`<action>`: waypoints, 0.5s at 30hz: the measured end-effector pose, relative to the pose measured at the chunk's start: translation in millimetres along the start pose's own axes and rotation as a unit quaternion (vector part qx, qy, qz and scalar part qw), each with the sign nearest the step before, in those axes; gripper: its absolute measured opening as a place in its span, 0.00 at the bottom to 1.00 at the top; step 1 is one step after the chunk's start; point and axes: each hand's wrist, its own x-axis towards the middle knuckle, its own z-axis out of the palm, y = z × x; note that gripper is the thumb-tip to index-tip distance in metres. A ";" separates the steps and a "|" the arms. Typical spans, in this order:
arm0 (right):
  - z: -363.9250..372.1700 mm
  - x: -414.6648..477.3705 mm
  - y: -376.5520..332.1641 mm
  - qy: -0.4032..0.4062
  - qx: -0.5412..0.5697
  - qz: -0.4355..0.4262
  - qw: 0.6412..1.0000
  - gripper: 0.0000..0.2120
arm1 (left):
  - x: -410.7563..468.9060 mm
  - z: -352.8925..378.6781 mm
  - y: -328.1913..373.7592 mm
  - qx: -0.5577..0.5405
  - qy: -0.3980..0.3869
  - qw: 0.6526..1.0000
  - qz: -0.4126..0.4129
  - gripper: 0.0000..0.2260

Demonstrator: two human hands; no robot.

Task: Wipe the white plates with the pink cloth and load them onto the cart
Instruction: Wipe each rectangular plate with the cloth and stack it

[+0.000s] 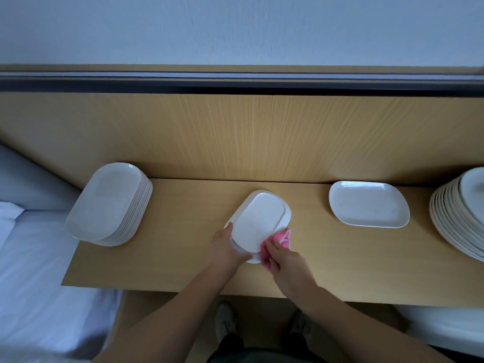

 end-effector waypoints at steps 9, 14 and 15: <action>-28.2 30.1 -25.7 0.040 -0.087 -0.138 0.986 0.19 | 6.4 0.0 1.2 0.001 -0.034 0.999 -0.010 0.40; -14.6 42.5 -18.2 -0.053 -0.166 -0.137 0.975 0.21 | 8.8 -2.9 5.9 0.021 -0.045 0.999 -0.012 0.41; -13.0 44.1 -14.8 -0.068 -0.182 -0.133 0.972 0.22 | 10.1 -2.5 5.5 0.024 -0.045 0.999 -0.012 0.40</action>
